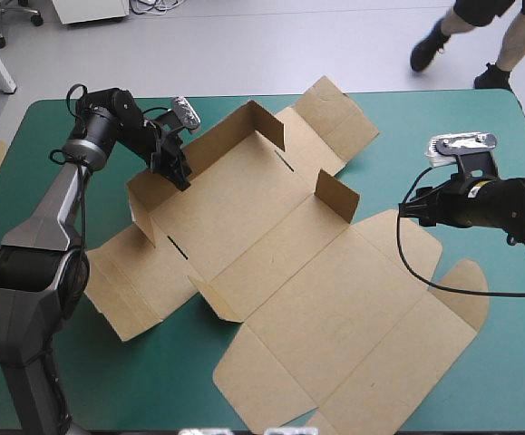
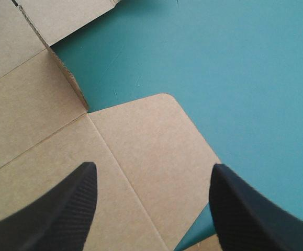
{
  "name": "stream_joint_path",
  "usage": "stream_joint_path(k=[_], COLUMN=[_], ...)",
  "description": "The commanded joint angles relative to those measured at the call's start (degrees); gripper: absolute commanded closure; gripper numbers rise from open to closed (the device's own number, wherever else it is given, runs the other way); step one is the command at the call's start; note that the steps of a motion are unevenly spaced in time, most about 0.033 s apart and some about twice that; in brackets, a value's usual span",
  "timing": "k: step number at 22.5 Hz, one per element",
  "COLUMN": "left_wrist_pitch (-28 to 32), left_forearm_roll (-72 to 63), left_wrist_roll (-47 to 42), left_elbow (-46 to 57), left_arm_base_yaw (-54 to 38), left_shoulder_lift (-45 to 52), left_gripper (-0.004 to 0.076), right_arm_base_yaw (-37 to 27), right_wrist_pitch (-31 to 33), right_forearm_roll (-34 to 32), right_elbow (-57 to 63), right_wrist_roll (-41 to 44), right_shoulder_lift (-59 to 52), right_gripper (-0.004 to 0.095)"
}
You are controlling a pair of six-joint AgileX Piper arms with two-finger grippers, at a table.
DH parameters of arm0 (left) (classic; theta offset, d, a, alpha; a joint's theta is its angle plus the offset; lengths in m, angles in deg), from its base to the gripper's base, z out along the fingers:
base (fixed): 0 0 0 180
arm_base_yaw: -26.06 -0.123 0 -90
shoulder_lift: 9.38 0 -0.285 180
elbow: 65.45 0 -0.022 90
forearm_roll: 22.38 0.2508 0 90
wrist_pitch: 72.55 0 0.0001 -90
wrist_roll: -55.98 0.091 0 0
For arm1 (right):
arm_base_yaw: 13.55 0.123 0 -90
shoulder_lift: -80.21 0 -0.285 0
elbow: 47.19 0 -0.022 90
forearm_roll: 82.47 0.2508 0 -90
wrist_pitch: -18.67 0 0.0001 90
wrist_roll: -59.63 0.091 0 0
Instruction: Fold the box
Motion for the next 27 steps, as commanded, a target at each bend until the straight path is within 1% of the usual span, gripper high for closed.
stream_joint_path(k=[1, 3, 5, 7, 10, 12, 14, 15, 16, 20, 23, 27], left_wrist_pitch=[-1.1, -0.3, 1.0, 2.6, 4.8, 6.0, 5.9, 5.9, 6.0, 6.3, 5.5, 6.9], left_forearm_roll=[2.0, 6.2, 8.0, 8.1, 8.4, 9.1, 11.2, 12.0, 13.1, 12.4, 12.3, 18.5], left_wrist_roll=[10.0, 10.2, 10.8, 13.8, 14.3, 17.4, 17.8, 17.2, 14.9, 8.9, 9.3, 8.6], left_elbow=[-5.9, -7.9, -9.8, -10.9, -11.9, -11.9, -11.9, -11.9, -11.9, -11.9, -11.9, -11.9], left_arm_base_yaw=[0.0, 0.3, 0.4, 0.7, 3.5, 6.1, 8.2, 8.8, 9.5, 10.1, 11.1, 14.6], left_shoulder_lift=[2.0, 1.6, 1.4, 1.3, 1.3, 1.3, 1.7, 1.9, 2.7, 4.7, 6.2, 7.9], left_gripper=[0.0732, 0.0710, 0.0711, 0.0711, 0.0711, 0.0712, 0.0712, 0.0715, 0.0734, 0.0734, 0.0734, 0.0734], right_arm_base_yaw=[-0.5, -0.5, -0.5, -0.5, -0.5, -0.5, -0.5, -0.6, -0.6, -0.6, -0.6, -0.6], right_wrist_pitch=[-1.4, -1.2, -1.3, -1.6, -1.6, -1.2, -1.3, -2.1, -3.7, -5.8, -5.9, -6.7], right_forearm_roll=[0.8, 0.8, 1.5, 2.2, 2.2, 1.8, 1.6, 1.0, -0.8, -5.9, -5.7, -5.8], right_elbow=[-2.0, -2.0, -1.9, -1.9, -1.9, -1.9, -1.9, -1.9, -1.9, -1.9, -1.9, -2.0], right_wrist_roll=[-0.1, -0.1, -0.2, -0.3, -0.3, -0.3, 0.5, 1.1, 1.9, 5.3, 5.5, 5.8], right_shoulder_lift=[-1.3, -1.3, -1.3, -1.2, -1.2, -1.2, -1.4, -1.8, -2.1, -1.8, -0.8, -0.1], right_gripper=[0.0331, 0.0331, 0.0331, 0.0331, 0.0331, 0.0331, 0.0333, 0.0343, 0.0382, 0.0444, 0.0483, 0.0570])
